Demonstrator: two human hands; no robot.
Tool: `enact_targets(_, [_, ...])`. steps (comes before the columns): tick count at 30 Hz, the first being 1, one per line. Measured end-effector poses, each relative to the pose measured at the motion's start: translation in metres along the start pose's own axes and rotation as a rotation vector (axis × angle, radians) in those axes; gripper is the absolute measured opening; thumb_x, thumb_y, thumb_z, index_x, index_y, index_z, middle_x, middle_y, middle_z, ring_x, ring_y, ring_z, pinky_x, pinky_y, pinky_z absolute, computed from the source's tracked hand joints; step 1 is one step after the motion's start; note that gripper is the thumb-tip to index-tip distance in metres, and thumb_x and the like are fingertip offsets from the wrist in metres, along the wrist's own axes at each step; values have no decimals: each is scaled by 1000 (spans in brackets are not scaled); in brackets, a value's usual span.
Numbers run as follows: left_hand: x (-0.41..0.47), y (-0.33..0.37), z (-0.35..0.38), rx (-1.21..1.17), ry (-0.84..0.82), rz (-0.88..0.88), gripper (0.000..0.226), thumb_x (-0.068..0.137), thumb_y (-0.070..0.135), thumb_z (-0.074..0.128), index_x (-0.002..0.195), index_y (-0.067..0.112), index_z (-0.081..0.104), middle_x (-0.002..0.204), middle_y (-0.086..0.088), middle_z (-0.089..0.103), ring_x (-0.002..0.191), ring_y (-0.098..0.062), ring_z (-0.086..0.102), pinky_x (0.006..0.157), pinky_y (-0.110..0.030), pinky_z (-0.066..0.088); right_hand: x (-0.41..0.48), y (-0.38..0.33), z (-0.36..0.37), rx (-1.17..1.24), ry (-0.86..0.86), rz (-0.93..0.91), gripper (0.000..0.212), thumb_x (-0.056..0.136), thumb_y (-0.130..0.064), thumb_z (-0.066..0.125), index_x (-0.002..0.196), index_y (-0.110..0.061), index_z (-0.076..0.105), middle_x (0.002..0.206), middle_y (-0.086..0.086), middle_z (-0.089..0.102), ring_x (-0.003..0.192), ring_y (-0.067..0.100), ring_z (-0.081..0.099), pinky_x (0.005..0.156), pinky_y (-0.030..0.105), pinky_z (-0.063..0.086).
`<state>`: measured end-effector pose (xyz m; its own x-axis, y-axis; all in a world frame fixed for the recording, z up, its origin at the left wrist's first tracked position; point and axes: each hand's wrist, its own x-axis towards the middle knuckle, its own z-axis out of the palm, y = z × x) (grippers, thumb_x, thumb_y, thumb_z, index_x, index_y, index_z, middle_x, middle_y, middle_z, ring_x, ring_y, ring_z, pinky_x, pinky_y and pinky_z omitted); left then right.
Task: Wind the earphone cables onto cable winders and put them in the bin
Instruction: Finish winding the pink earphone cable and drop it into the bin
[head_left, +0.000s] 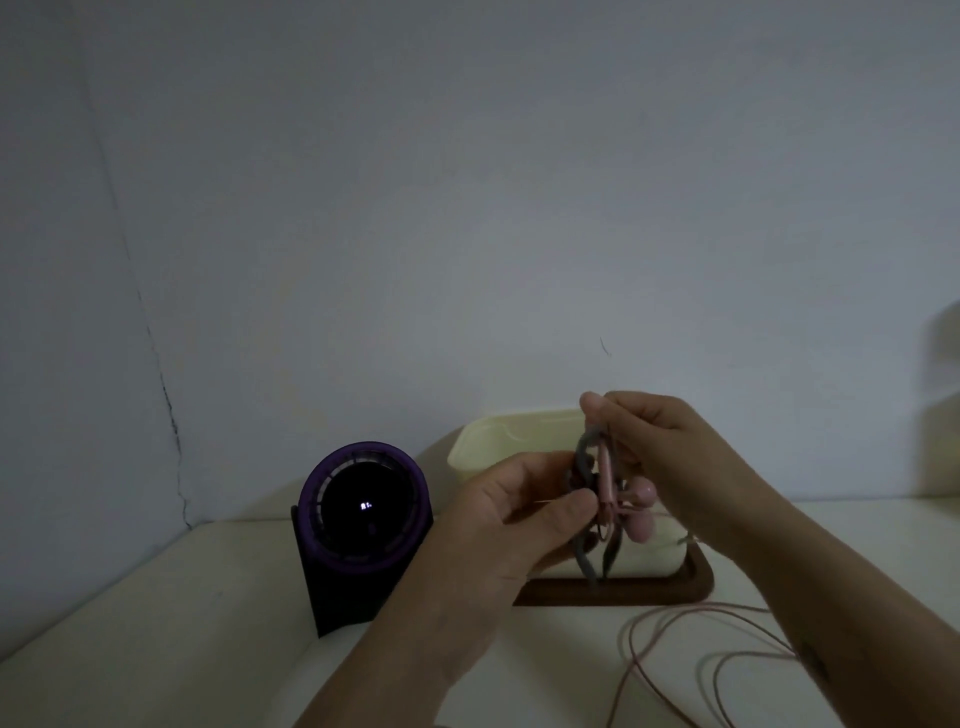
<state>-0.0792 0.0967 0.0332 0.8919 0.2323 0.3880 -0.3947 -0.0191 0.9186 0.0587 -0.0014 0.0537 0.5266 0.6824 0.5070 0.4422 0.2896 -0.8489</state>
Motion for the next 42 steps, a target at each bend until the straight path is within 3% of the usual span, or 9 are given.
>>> enact_targets(4, [1, 10, 2, -280, 86, 11, 23, 77, 9, 61, 94, 5, 76, 101, -15, 73, 84, -21, 72, 72, -27, 59, -5, 10, 25, 146, -126, 79, 35, 88, -25, 59, 54, -19, 67, 53, -5, 61, 52, 7, 52, 55, 22, 44])
enact_targets(7, [3, 12, -4, -338, 223, 50, 32, 72, 9, 56, 100, 1, 69, 101, -14, 74, 83, -18, 73, 70, -26, 60, -6, 18, 39, -69, -151, 93, 42, 99, -26, 40, 64, -16, 60, 49, -11, 52, 50, 6, 45, 55, 21, 43])
enact_targets(11, [3, 11, -16, -273, 356, 90, 25, 83, 9, 53, 101, 2, 70, 100, -13, 74, 84, -16, 72, 70, -27, 59, -9, 16, 46, -403, -166, 12, 35, 99, -24, 41, 71, -20, 61, 53, -9, 43, 53, 10, 41, 56, 28, 41])
enact_targets(13, [3, 10, -23, -262, 396, 84, 23, 90, 8, 50, 102, 2, 70, 102, -13, 74, 88, -15, 72, 66, -25, 59, -12, 11, 47, -518, -203, -26, 30, 99, -26, 42, 79, -27, 64, 49, -11, 47, 47, 5, 39, 52, 19, 36])
enact_targets(18, [4, 6, -33, -220, 437, 60, 24, 93, 9, 51, 109, 2, 68, 105, -10, 74, 98, -13, 70, 74, -19, 57, -18, -5, 46, -734, -309, -65, 27, 100, -24, 41, 99, -21, 68, 50, -40, 46, 54, -14, 47, 56, 10, 36])
enact_targets(22, [5, 4, -31, -189, 452, 69, 24, 93, 8, 50, 108, 1, 68, 106, -12, 73, 96, -15, 71, 73, -21, 57, -21, -16, 41, -807, -296, -149, 27, 99, -26, 42, 94, -21, 68, 50, -11, 45, 52, -6, 47, 52, 17, 33])
enact_targets(30, [6, 1, -19, 96, 460, 38, 15, 85, 4, 64, 89, 17, 71, 87, 0, 76, 83, -11, 72, 74, -22, 57, -25, -37, 27, -803, -212, -253, 30, 90, -38, 43, 79, -20, 64, 64, -20, 53, 54, 3, 47, 54, 17, 36])
enact_targets(35, [4, -2, -17, 183, 271, -16, 26, 78, 17, 68, 102, 8, 67, 88, -5, 76, 87, -14, 72, 73, -20, 53, -23, -47, 14, -782, -126, -281, 18, 86, -36, 55, 70, -31, 62, 55, -21, 54, 49, 1, 49, 49, 14, 37])
enact_targets(42, [2, -3, -7, 156, 145, 2, 18, 85, 9, 59, 103, 10, 65, 92, -2, 76, 88, -14, 72, 66, -16, 51, -15, -42, -8, -588, 27, -295, 20, 75, -46, 64, 73, -26, 69, 59, 5, 60, 44, 5, 43, 45, 14, 35])
